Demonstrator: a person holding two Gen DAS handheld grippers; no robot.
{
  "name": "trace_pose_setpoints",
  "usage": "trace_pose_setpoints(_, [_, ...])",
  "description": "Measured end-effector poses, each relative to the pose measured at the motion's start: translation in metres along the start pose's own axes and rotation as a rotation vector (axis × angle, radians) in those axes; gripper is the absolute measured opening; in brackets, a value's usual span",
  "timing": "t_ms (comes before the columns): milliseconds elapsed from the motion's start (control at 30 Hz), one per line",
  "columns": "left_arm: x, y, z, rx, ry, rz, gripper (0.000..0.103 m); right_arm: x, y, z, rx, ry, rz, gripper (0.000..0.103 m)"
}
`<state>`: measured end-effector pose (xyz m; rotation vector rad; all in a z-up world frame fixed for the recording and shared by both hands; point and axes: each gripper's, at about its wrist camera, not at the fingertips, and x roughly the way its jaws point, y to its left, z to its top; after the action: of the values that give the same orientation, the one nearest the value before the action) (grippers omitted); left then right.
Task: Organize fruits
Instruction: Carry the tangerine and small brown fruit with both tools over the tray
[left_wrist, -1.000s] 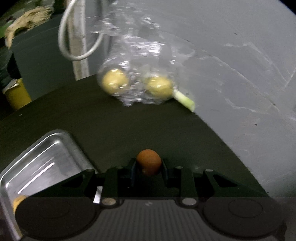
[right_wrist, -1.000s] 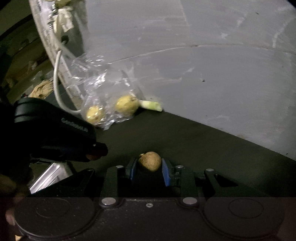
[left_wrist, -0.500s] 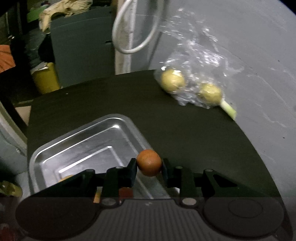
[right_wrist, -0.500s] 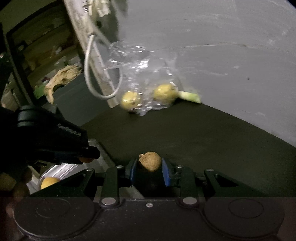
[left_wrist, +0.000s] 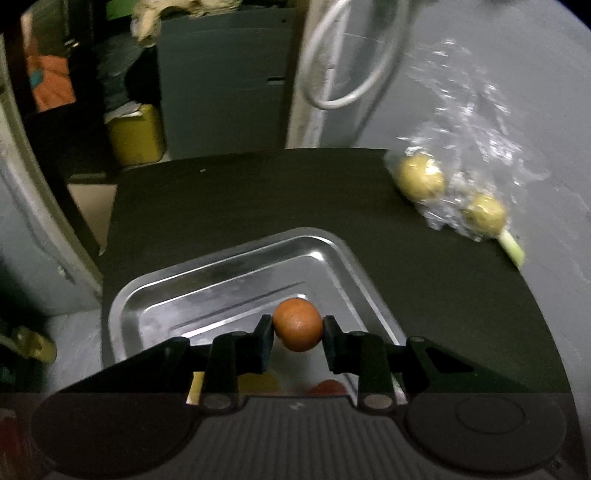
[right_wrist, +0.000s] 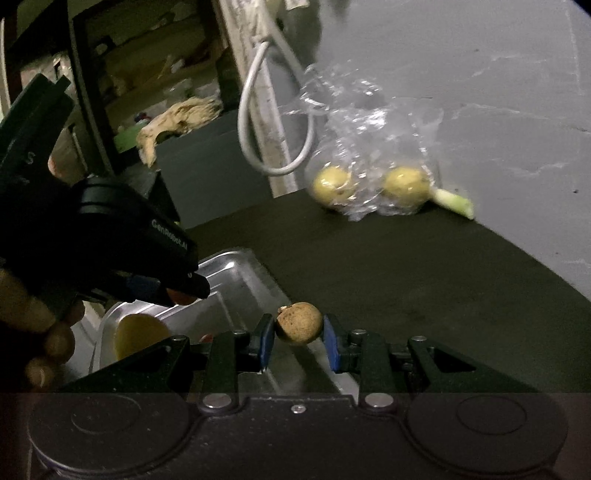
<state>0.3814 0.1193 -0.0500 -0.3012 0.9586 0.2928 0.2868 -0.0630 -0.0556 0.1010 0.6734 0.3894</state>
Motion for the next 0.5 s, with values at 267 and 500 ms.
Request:
trace_pose_setpoints(267, [-0.001, 0.026, -0.002, -0.086, -0.022, 0.058, 0.031, 0.012, 0.009, 0.005, -0.084, 0.023, 0.043, 0.031])
trace_pose_setpoints(500, [-0.004, 0.041, -0.005, -0.151, -0.028, 0.087, 0.031, 0.029, 0.021, 0.014, -0.207, 0.063, 0.121, 0.031])
